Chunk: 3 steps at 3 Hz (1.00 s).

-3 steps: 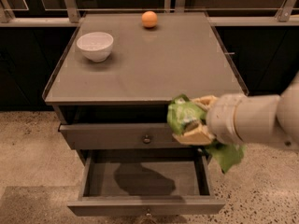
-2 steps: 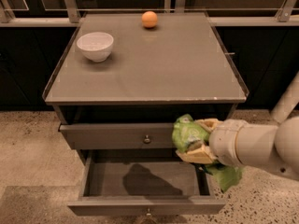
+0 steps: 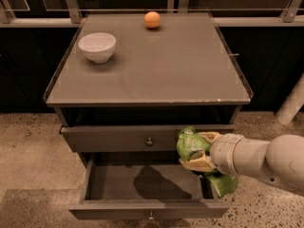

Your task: Place green rice chip bag into middle drawer

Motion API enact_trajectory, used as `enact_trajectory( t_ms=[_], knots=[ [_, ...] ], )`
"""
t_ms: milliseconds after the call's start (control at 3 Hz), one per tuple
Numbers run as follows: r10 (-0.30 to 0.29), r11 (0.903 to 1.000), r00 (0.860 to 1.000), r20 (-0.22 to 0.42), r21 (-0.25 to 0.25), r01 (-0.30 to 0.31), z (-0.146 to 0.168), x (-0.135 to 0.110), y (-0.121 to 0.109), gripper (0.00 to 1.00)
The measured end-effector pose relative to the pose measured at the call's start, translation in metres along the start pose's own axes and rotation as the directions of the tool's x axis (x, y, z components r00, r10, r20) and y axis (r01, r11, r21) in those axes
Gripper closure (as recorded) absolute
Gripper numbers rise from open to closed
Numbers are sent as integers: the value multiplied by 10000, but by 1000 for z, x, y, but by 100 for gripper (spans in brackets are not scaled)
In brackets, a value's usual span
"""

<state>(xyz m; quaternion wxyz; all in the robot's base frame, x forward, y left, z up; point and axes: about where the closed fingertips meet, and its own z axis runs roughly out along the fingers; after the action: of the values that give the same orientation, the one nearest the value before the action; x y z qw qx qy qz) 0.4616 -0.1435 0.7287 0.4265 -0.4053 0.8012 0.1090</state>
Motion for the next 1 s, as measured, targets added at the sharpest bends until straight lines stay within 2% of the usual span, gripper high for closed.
enact_trajectory(
  t_ms=[333, 667, 1000],
  knots=[
    [542, 9970, 9983, 230, 546, -554, 5, 18, -11, 100],
    [1113, 9891, 9928, 445, 919, -1150, 12, 37, -16, 100],
    [2373, 9639, 9700, 522, 1111, -2418, 62, 95, -14, 100]
  ],
)
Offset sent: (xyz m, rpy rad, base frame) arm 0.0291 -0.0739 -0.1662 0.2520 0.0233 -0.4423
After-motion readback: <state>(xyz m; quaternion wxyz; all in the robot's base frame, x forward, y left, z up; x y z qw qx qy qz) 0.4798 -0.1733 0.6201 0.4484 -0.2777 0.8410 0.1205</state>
